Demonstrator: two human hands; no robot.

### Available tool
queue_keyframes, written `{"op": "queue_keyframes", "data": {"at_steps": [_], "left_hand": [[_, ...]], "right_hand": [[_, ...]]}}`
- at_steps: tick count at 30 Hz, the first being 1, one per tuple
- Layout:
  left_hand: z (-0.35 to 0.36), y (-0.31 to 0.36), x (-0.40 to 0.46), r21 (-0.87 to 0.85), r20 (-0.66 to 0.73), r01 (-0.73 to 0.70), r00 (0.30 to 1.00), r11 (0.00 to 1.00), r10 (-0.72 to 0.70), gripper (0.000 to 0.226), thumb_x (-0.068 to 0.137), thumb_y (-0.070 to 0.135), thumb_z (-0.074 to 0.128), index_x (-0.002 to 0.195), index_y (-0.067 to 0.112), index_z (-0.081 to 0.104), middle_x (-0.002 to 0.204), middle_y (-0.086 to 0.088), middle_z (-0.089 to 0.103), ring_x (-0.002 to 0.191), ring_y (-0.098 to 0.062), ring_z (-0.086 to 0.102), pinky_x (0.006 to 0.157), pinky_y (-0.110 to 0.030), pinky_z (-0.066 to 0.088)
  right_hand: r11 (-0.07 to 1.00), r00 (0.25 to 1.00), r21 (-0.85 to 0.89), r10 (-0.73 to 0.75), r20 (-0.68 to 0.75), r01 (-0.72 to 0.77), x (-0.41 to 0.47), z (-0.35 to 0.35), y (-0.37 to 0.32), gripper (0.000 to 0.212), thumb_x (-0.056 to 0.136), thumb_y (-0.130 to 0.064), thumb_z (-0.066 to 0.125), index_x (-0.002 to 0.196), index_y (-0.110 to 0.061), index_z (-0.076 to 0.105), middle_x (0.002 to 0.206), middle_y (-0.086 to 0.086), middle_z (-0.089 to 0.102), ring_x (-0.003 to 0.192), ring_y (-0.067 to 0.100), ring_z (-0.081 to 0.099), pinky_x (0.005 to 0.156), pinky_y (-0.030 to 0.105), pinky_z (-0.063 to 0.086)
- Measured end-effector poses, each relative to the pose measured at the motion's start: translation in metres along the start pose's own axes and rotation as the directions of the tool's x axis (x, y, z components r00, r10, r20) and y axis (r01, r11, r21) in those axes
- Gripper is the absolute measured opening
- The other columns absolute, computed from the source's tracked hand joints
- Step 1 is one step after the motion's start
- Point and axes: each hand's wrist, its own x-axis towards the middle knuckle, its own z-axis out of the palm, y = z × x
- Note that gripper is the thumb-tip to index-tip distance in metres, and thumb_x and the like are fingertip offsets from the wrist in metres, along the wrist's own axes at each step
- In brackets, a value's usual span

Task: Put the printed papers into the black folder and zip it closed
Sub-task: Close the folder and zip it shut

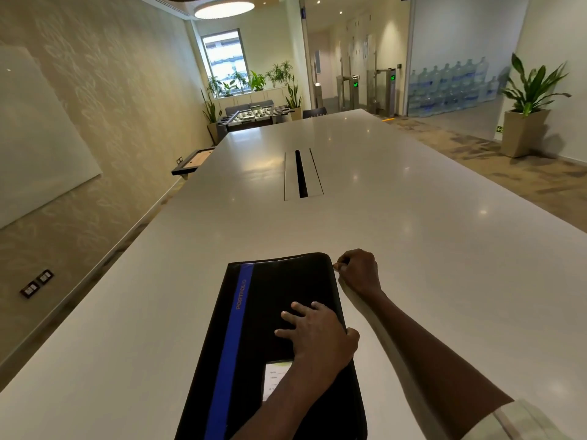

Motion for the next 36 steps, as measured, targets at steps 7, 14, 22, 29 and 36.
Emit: {"op": "queue_keyframes", "data": {"at_steps": [7,14,22,29,36], "left_hand": [[-0.026,0.015,0.049,-0.036,0.000,0.018,1.000,0.999,-0.018,0.088,0.082,0.051,0.063,0.149,0.008,0.026,0.151,-0.031,0.028,0.139,-0.053,0.024,0.103,-0.070,0.032],[-0.021,0.012,0.059,-0.031,0.026,0.008,1.000,0.999,-0.008,0.072,0.079,0.048,0.063,0.136,0.007,0.045,0.142,-0.026,0.043,0.133,-0.048,0.036,0.101,-0.063,0.040],[-0.023,0.011,0.055,-0.018,0.000,-0.035,0.999,0.999,0.035,0.066,0.078,0.047,0.061,0.130,0.008,0.049,0.134,-0.021,0.051,0.130,-0.044,0.041,0.100,-0.061,0.042],[-0.022,0.013,0.047,0.044,-0.022,-0.119,0.993,0.992,0.120,0.048,0.081,0.038,0.060,0.119,0.009,0.056,0.119,-0.015,0.059,0.120,-0.041,0.050,0.095,-0.056,0.048],[-0.024,0.008,0.049,0.085,-0.058,-0.178,0.981,0.980,0.184,0.045,0.081,0.044,0.062,0.111,0.010,0.062,0.107,-0.010,0.064,0.107,-0.032,0.059,0.091,-0.045,0.052]], "right_hand": [[1.000,1.000,0.025,-0.005,0.029,0.004,0.004,0.006,0.008,0.006,0.078,-0.009,0.074,0.072,-0.009,0.076,0.076,0.005,0.074,0.069,0.014,0.064,0.065,0.024,0.045],[0.993,0.995,-0.076,-0.093,-0.035,0.091,0.014,0.011,0.008,0.011,0.081,-0.008,0.064,0.075,-0.008,0.073,0.086,0.010,0.070,0.078,0.026,0.067,0.070,0.035,0.055],[0.986,0.993,-0.120,-0.119,0.005,0.119,0.040,0.019,-0.002,0.018,0.076,-0.005,0.058,0.074,-0.012,0.074,0.080,0.006,0.072,0.074,0.024,0.067,0.065,0.032,0.054],[0.973,0.955,-0.116,-0.167,0.247,0.200,0.074,0.022,-0.009,0.016,0.073,-0.009,0.067,0.075,-0.022,0.077,0.085,-0.004,0.074,0.082,0.016,0.065,0.068,0.027,0.046],[0.951,0.877,-0.123,-0.206,0.435,0.284,0.099,0.019,-0.019,0.016,0.080,-0.003,0.070,0.087,-0.014,0.080,0.093,0.005,0.078,0.092,0.020,0.069,0.081,0.031,0.051]]}}
